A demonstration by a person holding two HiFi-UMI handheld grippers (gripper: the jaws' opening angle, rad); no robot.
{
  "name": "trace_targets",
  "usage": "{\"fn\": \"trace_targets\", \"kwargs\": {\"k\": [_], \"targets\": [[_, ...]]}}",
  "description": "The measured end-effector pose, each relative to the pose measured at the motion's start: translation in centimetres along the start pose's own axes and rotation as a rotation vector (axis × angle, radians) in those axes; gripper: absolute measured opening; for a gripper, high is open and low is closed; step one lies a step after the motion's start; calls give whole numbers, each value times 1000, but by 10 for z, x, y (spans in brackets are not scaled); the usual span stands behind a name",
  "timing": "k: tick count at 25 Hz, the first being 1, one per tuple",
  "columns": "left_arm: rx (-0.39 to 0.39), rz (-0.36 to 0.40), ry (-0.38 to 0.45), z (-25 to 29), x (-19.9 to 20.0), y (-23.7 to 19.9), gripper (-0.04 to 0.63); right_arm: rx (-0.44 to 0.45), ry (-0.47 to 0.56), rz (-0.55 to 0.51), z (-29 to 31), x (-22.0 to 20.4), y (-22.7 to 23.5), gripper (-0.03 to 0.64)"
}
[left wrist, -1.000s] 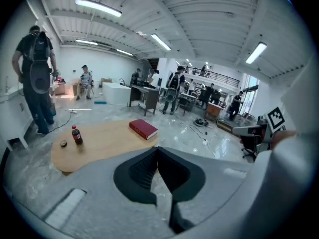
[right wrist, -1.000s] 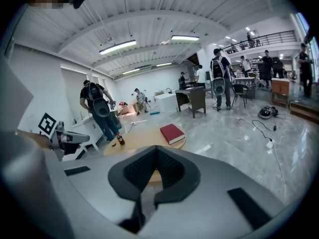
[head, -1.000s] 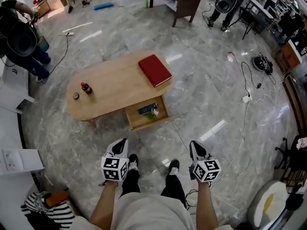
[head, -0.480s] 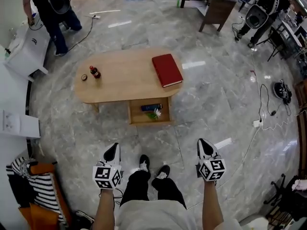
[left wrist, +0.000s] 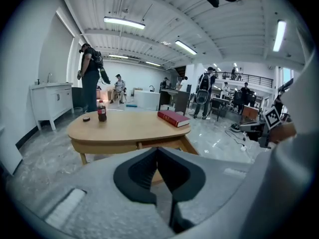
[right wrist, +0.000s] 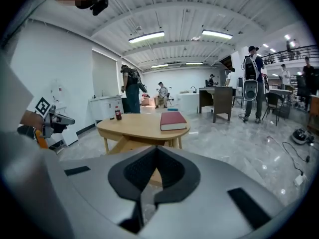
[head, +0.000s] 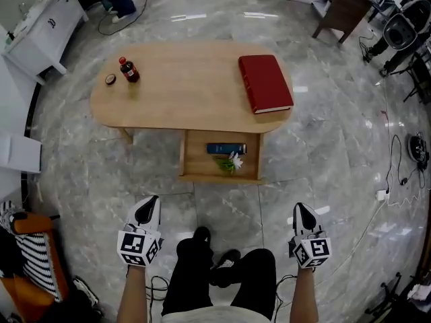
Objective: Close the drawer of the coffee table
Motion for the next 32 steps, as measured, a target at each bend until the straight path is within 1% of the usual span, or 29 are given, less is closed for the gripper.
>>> {"fn": "trace_targets", "kwargs": {"k": [4, 8, 12, 14, 16, 19, 22, 23, 24, 26, 28, 30, 32], "targets": [[21, -1, 49, 64, -53, -5, 9, 69, 16, -67, 51, -56, 31, 14], [38, 10, 98, 109, -107, -5, 9, 92, 35, -166, 84, -94, 62, 15], [45, 32, 132, 142, -160, -10, 9, 140, 57, -270, 118, -136, 75, 15], [37, 51, 144, 152, -185, -10, 9, 176, 59, -303, 130, -160, 79, 15], [30, 62, 156, 157, -203, -10, 9, 184, 68, -329, 135, -176, 83, 15], [14, 61, 167, 159, -218, -12, 9, 183, 90, -338, 134, -186, 85, 17], [-2, 65, 168, 161, -225, -11, 11, 176, 117, -286, 137, -190, 85, 19], [-3, 68, 171, 162, -226, -12, 11, 181, 118, -274, 140, -191, 85, 68], [-5, 69, 174, 163, -225, -12, 11, 192, 114, -269, 143, -191, 85, 98], [-18, 67, 181, 167, -224, -10, 11, 224, 89, -277, 147, -194, 85, 102], [-38, 73, 188, 171, -222, -7, 11, 251, 49, -307, 151, -197, 84, 125], [-39, 82, 192, 176, -221, -2, 11, 259, 16, -338, 155, -200, 84, 129], [-25, 79, 188, 179, -222, 1, 11, 253, 2, -345, 161, -203, 85, 132]]}}
Point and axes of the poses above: the fingertips, and each gripper's own axes: z forward along the fingers, y to its right, x out of its top, the point moved 5 cm from there along -z, backward along the fingers, and after that the axes turned 14 degrees about x, right-handed, at the moved point
